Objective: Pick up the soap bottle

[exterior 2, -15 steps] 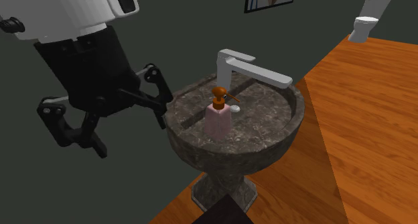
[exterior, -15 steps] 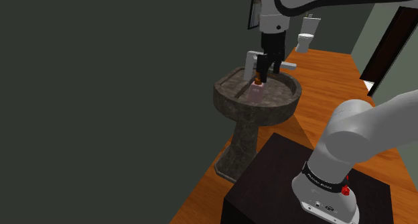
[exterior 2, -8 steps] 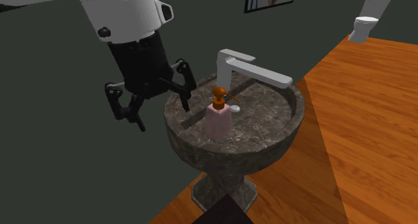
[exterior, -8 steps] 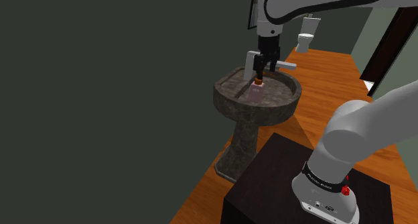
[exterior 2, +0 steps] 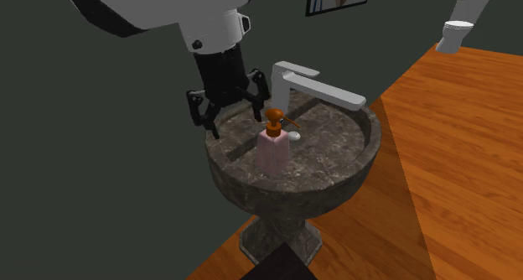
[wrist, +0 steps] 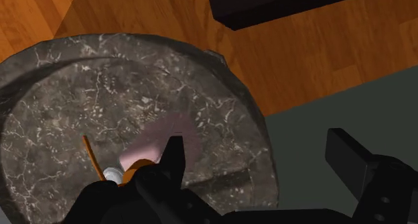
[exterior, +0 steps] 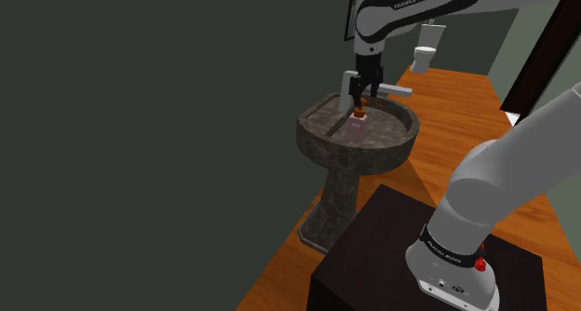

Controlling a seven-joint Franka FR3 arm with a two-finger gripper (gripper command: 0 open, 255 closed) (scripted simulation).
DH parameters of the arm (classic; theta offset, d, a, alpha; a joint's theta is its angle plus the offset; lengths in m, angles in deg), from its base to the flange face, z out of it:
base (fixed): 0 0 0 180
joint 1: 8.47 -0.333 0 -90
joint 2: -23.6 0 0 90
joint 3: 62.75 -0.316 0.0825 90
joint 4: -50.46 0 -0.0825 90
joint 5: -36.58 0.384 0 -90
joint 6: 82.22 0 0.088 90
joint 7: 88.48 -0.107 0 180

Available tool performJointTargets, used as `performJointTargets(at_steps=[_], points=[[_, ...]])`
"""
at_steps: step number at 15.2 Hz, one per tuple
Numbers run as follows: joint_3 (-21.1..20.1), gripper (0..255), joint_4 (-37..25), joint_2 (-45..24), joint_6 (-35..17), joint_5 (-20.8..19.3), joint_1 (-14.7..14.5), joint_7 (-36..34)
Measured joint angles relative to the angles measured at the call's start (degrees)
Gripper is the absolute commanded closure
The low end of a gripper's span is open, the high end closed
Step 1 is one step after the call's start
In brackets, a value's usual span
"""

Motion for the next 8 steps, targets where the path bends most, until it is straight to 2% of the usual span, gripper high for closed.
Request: performJointTargets(at_steps=[5, 8], points=[[4.07, 0, -5.07, -9.27, -5.54, 0.26, 1.39, 3.5], [6.16, 0, -9.75, -14.78, -7.07, 1.39, 2.23, 6.05]])
